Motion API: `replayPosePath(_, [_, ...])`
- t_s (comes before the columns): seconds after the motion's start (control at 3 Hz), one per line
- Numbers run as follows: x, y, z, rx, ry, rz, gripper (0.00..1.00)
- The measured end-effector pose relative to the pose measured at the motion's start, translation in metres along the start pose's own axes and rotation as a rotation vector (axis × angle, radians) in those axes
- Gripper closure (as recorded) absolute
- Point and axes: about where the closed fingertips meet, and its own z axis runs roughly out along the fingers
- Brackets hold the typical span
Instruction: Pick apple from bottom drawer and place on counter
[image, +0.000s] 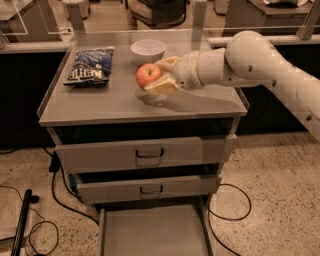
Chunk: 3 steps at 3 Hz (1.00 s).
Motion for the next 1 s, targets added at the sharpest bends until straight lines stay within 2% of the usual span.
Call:
replayPosePath(0.33, [0.005,-0.009,0.011,-0.029,0.001,0.032,1.0])
replayPosePath(1.0, [0.031,-0.017,0.027,-0.061,0.05,0.095,1.0])
